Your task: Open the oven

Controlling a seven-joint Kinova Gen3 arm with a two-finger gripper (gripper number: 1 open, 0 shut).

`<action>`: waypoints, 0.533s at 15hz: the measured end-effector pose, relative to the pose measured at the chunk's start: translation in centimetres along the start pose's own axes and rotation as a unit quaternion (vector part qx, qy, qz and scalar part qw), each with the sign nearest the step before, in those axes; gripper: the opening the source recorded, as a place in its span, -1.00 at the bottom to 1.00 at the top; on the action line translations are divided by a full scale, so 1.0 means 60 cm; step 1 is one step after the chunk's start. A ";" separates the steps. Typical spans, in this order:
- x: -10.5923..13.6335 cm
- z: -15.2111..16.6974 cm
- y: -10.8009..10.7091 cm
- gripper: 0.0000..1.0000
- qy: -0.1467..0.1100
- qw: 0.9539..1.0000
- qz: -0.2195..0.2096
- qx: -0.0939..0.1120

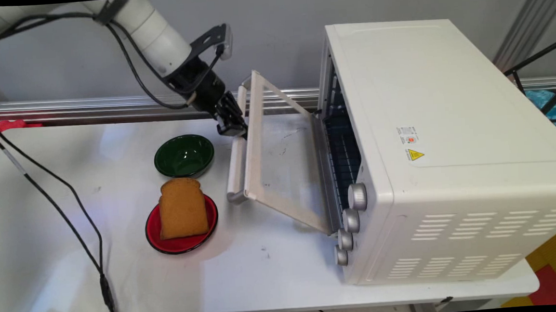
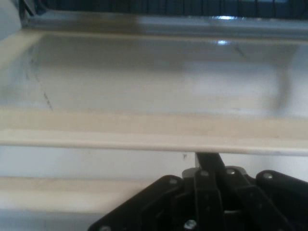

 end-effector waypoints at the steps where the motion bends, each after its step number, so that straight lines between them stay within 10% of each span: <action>1: -0.009 0.008 -0.003 -1.00 -0.002 1.000 0.002 0.001; 8: -0.048 0.037 -0.010 -1.00 -0.008 1.000 0.009 -0.001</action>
